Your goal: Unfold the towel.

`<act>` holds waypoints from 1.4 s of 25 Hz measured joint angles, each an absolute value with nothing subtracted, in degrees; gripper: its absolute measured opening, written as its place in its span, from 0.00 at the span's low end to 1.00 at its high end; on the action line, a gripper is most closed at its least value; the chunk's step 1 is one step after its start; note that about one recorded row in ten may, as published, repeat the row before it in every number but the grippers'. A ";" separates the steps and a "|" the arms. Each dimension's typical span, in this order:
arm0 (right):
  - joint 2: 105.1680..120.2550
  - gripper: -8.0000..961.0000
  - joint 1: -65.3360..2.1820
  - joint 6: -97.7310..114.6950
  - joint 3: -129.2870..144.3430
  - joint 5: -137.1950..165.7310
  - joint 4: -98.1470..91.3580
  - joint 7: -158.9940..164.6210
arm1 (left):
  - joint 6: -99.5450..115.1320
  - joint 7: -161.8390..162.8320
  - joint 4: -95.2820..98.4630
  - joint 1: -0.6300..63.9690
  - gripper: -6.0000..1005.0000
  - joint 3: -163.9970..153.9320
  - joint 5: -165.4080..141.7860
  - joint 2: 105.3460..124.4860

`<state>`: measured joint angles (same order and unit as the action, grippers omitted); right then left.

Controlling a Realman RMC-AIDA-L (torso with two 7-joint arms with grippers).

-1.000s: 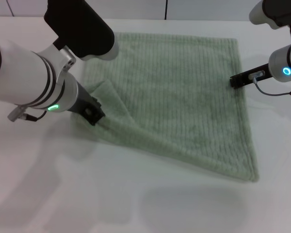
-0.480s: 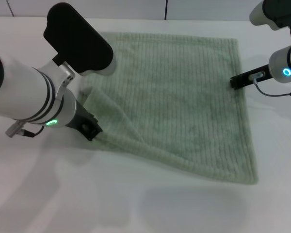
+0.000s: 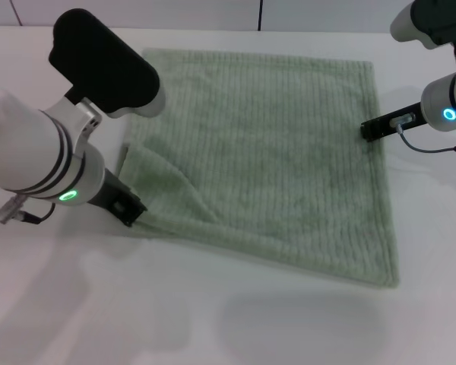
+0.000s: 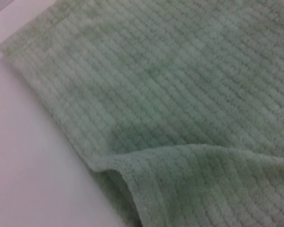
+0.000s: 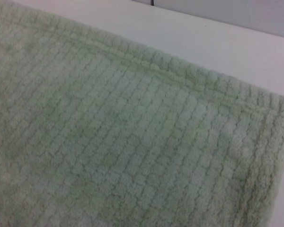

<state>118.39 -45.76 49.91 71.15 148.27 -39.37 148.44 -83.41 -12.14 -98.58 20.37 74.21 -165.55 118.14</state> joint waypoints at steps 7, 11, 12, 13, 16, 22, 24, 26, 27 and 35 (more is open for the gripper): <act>118.39 0.01 -45.63 49.96 70.98 148.27 -39.37 148.44 | -83.66 -12.79 -99.93 19.54 0.18 73.64 -165.60 118.07; 118.39 0.01 -45.59 50.35 71.27 148.27 -40.07 148.56 | -83.44 -14.12 -102.82 19.21 0.35 73.79 -165.59 118.02; 118.39 0.01 -45.59 50.35 71.27 148.27 -40.07 148.56 | -81.96 -15.13 -103.50 19.08 0.39 74.70 -165.62 117.98; 118.39 0.01 -45.51 50.47 71.32 148.27 -40.56 148.67 | -80.02 -16.22 -103.95 18.94 0.42 75.83 -165.55 117.99; 118.38 0.01 -45.17 51.35 71.31 148.27 -43.46 148.78 | -68.01 -21.13 -103.78 17.65 0.53 80.09 -165.58 118.00; 118.65 0.01 -42.15 52.61 72.76 148.69 -56.31 148.56 | -19.52 -25.66 -90.61 12.29 0.72 83.49 -165.36 118.56; 118.93 0.01 -36.42 46.27 78.65 149.23 -67.04 148.02 | 6.95 -20.34 -77.61 11.41 0.79 84.91 -163.72 118.79; 118.98 0.01 -33.88 42.89 81.57 149.23 -70.20 147.60 | 15.42 -17.73 -72.64 11.42 0.82 85.07 -162.64 118.77; 119.02 0.01 -30.22 36.80 86.27 149.12 -73.65 146.54 | 24.67 -14.83 -66.09 12.22 0.83 85.35 -160.74 118.64; 119.31 0.01 -9.86 -30.18 114.84 148.98 -66.24 148.15 | 63.40 -1.30 -27.61 20.85 0.86 89.49 -155.21 118.58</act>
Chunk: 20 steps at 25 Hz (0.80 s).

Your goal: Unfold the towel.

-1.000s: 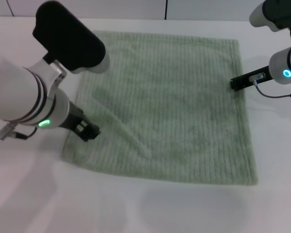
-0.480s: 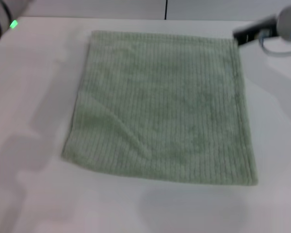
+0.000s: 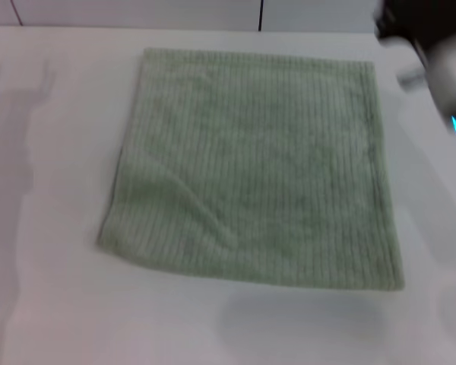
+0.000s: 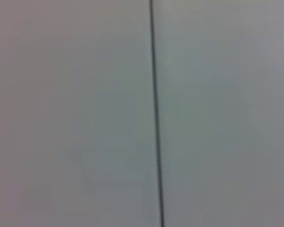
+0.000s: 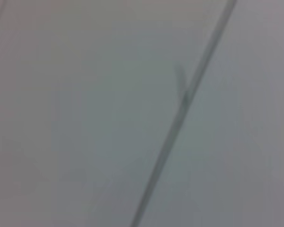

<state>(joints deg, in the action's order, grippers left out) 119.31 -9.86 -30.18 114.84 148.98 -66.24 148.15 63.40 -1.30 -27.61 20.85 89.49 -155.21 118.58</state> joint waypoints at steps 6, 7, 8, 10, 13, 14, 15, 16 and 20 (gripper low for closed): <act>119.50 0.01 -7.03 -70.86 125.56 138.65 -36.99 164.39 | 64.78 -0.55 -21.12 20.87 0.85 89.56 -154.77 118.84; 119.54 0.01 -7.01 -74.26 126.66 135.68 -33.95 165.81 | 64.78 -0.55 -21.12 20.87 0.85 89.56 -154.77 118.84; 119.56 0.01 -6.97 -76.16 127.51 132.67 -31.70 166.79 | 64.78 -0.55 -21.12 20.87 0.85 89.56 -154.77 118.84; 119.58 0.01 -6.47 -76.81 128.95 127.09 -29.17 168.09 | 63.52 -0.43 -17.16 20.71 0.85 89.14 -154.75 118.86; 119.76 0.01 -4.78 -78.25 129.80 121.58 -28.43 168.74 | 63.24 -0.57 -16.40 20.65 0.85 88.67 -154.75 118.88; 119.78 0.01 -4.14 -78.85 129.95 120.62 -28.68 168.78 | 63.09 -0.72 -16.35 20.45 0.85 88.34 -154.76 118.88; 119.76 0.01 -3.38 -79.41 130.12 119.76 -28.97 168.86 | 62.98 -0.74 -16.31 20.28 0.85 88.18 -154.80 118.89; 119.72 0.01 -2.85 -79.66 130.29 119.51 -29.15 168.94 | 62.87 -0.74 -16.27 20.13 0.85 88.06 -154.87 118.88; 119.72 0.01 -1.37 -81.01 131.40 119.43 -28.77 169.06 | 62.60 -0.64 -16.16 19.87 0.85 88.12 -154.78 118.92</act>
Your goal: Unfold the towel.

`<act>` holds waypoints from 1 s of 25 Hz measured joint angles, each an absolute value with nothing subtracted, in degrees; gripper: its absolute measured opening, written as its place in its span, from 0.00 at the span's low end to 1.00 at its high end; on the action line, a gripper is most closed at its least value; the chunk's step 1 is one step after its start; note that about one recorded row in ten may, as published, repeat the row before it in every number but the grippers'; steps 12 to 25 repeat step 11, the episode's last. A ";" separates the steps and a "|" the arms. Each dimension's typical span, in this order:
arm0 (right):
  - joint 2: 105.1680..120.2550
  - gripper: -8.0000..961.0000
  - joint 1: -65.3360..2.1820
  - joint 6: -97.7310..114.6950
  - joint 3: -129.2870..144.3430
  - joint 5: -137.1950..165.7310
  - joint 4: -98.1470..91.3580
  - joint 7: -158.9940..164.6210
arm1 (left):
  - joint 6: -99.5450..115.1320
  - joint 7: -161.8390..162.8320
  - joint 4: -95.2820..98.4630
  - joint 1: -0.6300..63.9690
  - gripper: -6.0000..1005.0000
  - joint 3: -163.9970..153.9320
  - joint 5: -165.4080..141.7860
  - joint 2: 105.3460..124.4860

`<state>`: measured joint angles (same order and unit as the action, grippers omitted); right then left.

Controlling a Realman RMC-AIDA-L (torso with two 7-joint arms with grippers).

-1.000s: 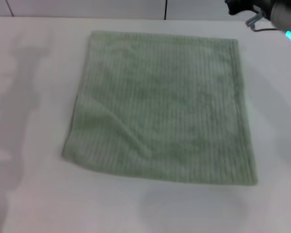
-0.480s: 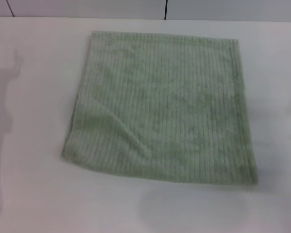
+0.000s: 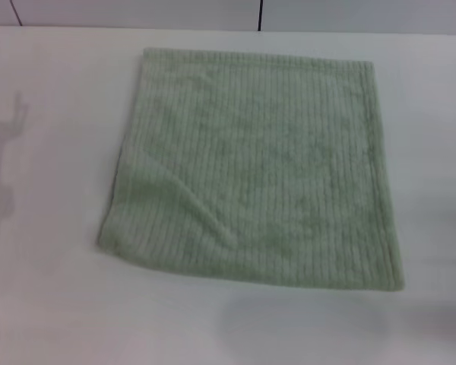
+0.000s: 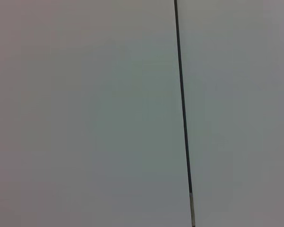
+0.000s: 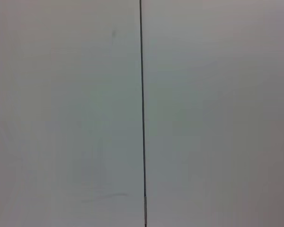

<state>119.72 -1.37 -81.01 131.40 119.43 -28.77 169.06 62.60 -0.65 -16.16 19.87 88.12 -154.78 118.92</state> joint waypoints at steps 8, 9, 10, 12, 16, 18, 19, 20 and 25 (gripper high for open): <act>119.85 0.17 -0.32 -82.39 132.37 119.17 -27.22 169.12 | 61.85 -0.93 -14.16 20.59 0.85 87.93 -154.99 118.83; 119.85 0.17 -0.42 -82.27 132.42 119.17 -27.02 169.11 | 61.73 -0.93 -14.14 20.59 0.85 87.76 -155.14 118.82; 119.86 0.17 -0.46 -82.20 132.49 119.16 -26.94 169.11 | 61.61 -0.94 -14.14 20.60 0.85 87.59 -155.26 118.81; 119.86 0.17 -0.48 -82.13 132.54 119.15 -26.87 169.10 | 61.49 -0.96 -14.13 20.60 0.85 87.44 -155.30 118.79; 119.86 0.17 -0.48 -82.13 132.54 119.15 -26.87 169.10 | 61.49 -0.96 -14.13 20.60 0.85 87.44 -155.30 118.79; 119.86 0.17 -0.48 -82.13 132.54 119.15 -26.87 169.10 | 61.49 -0.96 -14.13 20.60 0.85 87.44 -155.30 118.79; 119.86 0.17 -0.48 -82.13 132.54 119.15 -26.87 169.10 | 61.49 -0.96 -14.13 20.60 0.85 87.44 -155.30 118.79; 119.86 0.17 -0.48 -82.13 132.54 119.15 -26.87 169.10 | 61.49 -0.96 -14.13 20.60 0.85 87.44 -155.30 118.79; 119.86 0.17 -0.48 -82.13 132.54 119.15 -26.87 169.10 | 61.49 -0.96 -14.13 20.60 0.85 87.44 -155.30 118.79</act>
